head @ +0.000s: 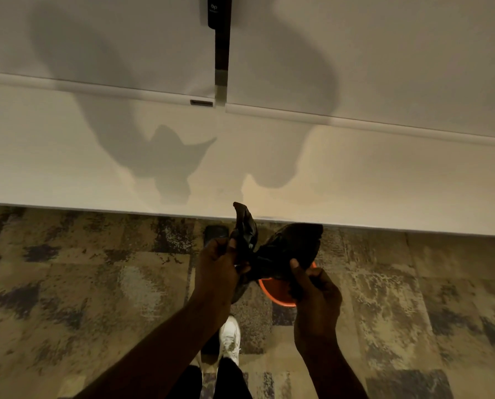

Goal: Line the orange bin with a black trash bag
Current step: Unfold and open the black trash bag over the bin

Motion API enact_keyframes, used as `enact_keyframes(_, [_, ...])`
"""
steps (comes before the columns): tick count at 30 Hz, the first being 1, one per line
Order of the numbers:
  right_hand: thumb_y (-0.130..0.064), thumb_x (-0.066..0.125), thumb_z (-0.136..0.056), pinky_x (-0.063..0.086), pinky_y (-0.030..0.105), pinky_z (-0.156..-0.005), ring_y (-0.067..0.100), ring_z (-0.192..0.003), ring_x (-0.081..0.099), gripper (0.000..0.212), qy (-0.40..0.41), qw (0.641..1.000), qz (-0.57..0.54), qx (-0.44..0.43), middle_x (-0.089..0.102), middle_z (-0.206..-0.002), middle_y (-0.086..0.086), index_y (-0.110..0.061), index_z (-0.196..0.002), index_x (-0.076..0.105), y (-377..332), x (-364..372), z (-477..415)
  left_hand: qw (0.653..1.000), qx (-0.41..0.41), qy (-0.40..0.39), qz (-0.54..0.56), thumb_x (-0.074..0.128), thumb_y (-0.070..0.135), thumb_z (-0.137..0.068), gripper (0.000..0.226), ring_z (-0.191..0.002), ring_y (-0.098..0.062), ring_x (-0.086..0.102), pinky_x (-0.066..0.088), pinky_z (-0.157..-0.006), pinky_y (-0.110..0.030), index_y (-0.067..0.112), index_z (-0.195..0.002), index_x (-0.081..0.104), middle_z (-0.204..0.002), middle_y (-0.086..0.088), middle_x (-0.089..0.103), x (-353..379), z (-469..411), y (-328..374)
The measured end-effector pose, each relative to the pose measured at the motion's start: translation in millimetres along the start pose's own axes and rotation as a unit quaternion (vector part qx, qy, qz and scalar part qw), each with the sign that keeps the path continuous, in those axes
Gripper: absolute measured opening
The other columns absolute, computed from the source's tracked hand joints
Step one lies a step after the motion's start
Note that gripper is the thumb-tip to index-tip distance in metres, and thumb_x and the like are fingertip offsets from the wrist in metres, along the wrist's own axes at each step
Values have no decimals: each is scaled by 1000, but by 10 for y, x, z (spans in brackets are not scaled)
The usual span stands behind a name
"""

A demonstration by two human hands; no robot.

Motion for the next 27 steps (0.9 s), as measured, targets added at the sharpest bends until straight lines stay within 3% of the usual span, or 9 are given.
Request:
enact_keyframes(2, [-14,78,-88,49,39,-64,26,-63,53,32,10,1000,2,23,56,-62,12,-15,-61,61,-27,7,39,999,4,15,34,54,16,-108,21,-81,-16,77,64,-70,-28,4,-106,71,-89,-4,79,-45,-40,46])
enact_keyframes(6, [-10,76,-93,52,43,-67,28,-67,59,29,32,998,12,47,69,-63,0,-21,-66,78,-34,44,127,994,4,12,106,53,15,-109,21,-75,-14,81,64,-61,-23,6,-106,72,-78,3,83,-131,-75,156])
enact_keyframes(11, [-24,81,-91,48,42,-66,27,-65,61,25,62,990,99,81,69,-70,11,-9,-74,69,70,86,153,991,14,25,131,50,18,-110,22,-92,-26,77,63,-78,-40,9,-108,70,-97,-7,79,-157,-73,216])
enact_keyframes(13, [-34,82,-88,46,39,-70,26,-70,60,34,90,979,182,15,67,-76,11,-6,-80,64,60,111,189,992,38,26,118,51,17,-110,20,-90,-27,74,61,-70,-34,7,-108,68,-96,-7,76,-173,-95,232])
enact_keyframes(16, [-37,85,-83,49,38,-73,20,-84,60,35,107,943,292,-119,60,-101,6,-18,-98,60,-71,203,251,994,86,22,68,55,18,-109,19,-84,-26,72,57,-60,-25,5,-105,68,-91,-9,75,-202,-125,232])
enact_keyframes(20, [-40,88,-83,54,20,-83,17,-107,64,49,9,916,320,-240,57,-124,1,-18,-121,68,-182,320,236,992,123,2,20,61,19,-105,18,-93,-33,80,66,-80,-48,19,-93,75,-91,-8,81,-216,-117,243])
enact_keyframes(22, [-46,85,-81,51,15,-90,15,-116,62,53,-51,901,332,-275,59,-127,-1,-20,-124,72,-220,396,245,992,124,-17,14,64,18,-104,16,-94,-32,81,66,-83,-47,21,-93,76,-91,-5,83,-207,-92,269])
enact_keyframes(25, [-47,84,-80,59,27,-91,17,-117,65,47,-90,895,338,-278,65,-126,-2,-21,-119,77,-241,505,260,994,107,-17,11,72,17,-98,7,-92,-29,82,67,-80,-44,17,-92,75,-86,-4,84,-203,-73,300])
enact_keyframes(27, [-27,88,-82,61,35,-90,18,-112,70,27,-77,887,348,-293,74,-119,-2,-23,-107,81,-173,541,260,995,103,-14,-2,77,17,-94,6,-90,-31,82,67,-79,-46,12,-91,75,-83,-7,82,-202,-73,306])
Point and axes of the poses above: each hand's wrist, its own z-axis away from the middle knuckle, its own x-axis out of the palm, y = z × x, the point moved 2 cm from there along -z, towards the middle knuckle
